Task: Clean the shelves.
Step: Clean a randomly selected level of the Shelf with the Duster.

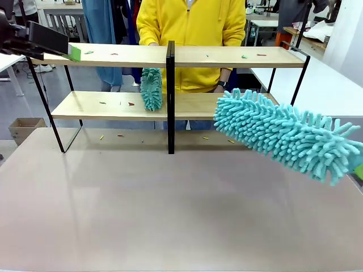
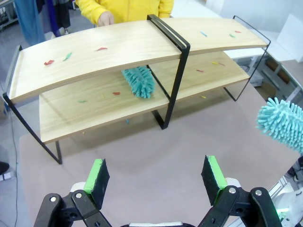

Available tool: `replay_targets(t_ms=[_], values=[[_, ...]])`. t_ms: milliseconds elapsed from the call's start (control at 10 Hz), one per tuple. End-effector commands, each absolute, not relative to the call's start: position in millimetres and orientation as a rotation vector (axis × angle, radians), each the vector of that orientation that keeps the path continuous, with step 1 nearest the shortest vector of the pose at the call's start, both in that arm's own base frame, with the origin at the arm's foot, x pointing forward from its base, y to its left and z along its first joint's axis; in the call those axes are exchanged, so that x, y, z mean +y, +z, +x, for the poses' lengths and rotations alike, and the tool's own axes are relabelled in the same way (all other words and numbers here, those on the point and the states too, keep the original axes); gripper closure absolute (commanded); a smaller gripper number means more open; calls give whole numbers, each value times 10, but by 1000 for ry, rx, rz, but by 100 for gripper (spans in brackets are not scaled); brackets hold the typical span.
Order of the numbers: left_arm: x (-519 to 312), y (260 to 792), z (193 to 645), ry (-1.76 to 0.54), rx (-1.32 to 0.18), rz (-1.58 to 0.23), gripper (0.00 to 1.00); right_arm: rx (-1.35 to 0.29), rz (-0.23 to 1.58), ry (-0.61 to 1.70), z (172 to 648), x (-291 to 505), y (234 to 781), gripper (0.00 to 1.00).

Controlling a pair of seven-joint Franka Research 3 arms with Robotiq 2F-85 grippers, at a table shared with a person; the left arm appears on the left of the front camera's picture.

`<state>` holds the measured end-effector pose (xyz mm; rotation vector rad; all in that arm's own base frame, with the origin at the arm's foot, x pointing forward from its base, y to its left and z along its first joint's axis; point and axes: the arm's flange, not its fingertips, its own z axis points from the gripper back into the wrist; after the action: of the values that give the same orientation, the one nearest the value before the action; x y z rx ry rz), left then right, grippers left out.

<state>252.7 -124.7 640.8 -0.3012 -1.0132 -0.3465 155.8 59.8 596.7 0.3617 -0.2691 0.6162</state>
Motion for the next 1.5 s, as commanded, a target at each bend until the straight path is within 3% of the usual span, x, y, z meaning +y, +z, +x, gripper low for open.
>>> replay_targets(t_ms=[0,600,800,1100,1400], values=[[-1241,6412,2530,-343,-1015,-300,0,-283,344,623,1637,693,5881,88],[-1241,6412,2530,-343,-1015,-300,0,-223,307,439,2055,191,5584,88],[-1241,6412,2530,-343,-1015,-300,0,-160,256,381,1773,-224,5609,88],[-1241,6412,2530,-343,-1015,-300,0,-236,263,226,1415,-632,5689,88],[-1241,6412,2530,-343,-1015,-300,0,-291,281,341,1839,-180,5599,88]])
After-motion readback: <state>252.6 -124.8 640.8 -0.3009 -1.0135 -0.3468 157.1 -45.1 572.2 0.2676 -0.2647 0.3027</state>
